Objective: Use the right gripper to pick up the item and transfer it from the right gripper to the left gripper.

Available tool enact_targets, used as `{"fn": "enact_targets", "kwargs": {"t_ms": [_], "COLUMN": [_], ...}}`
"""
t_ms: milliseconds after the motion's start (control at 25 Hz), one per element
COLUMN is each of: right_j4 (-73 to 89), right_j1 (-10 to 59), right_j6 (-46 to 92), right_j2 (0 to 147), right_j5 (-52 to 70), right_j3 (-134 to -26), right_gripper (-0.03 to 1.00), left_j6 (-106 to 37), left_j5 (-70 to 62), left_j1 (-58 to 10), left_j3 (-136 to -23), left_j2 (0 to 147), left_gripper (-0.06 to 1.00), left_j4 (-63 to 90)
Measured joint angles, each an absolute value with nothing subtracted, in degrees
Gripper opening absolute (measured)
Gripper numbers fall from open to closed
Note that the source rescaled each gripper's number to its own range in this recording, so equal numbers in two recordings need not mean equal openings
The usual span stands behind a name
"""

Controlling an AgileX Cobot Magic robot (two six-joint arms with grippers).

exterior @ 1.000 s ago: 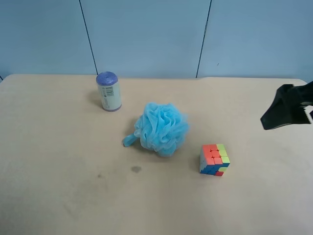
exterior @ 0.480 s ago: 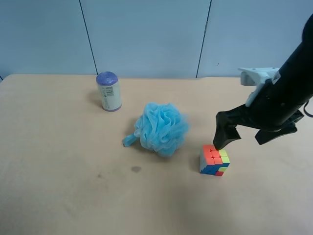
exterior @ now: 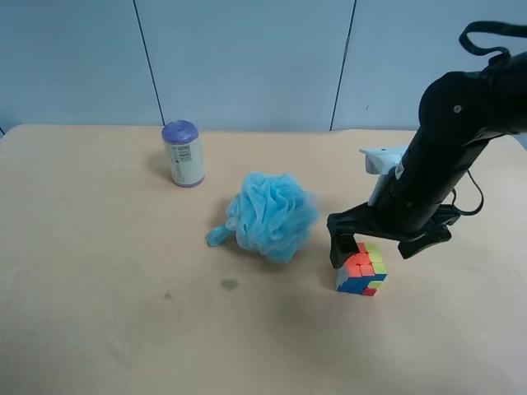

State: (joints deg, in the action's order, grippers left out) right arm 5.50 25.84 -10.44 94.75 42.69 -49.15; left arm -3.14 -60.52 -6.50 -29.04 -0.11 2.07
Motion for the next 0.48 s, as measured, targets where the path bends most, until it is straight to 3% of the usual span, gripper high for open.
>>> {"fn": "enact_targets", "kwargs": {"t_ms": [400, 480], "right_j4": [1.51, 1.51], "right_j1": [25.84, 25.84], "right_j6": [-14.10, -14.22], "right_j2": [99.74, 100.02], "right_j5": [37.30, 36.90], "right_j3": [-49.15, -49.15], "right_gripper": [1.00, 0.94], "left_j6": [-3.14, -3.14], "left_j5": [-60.52, -60.52], "left_j1": [-6.50, -6.50], "left_j3": [-29.04, -29.04], "left_j2": [-0.11, -0.11], "left_gripper": [1.00, 1.00], "left_j4": [2.07, 2.07]}}
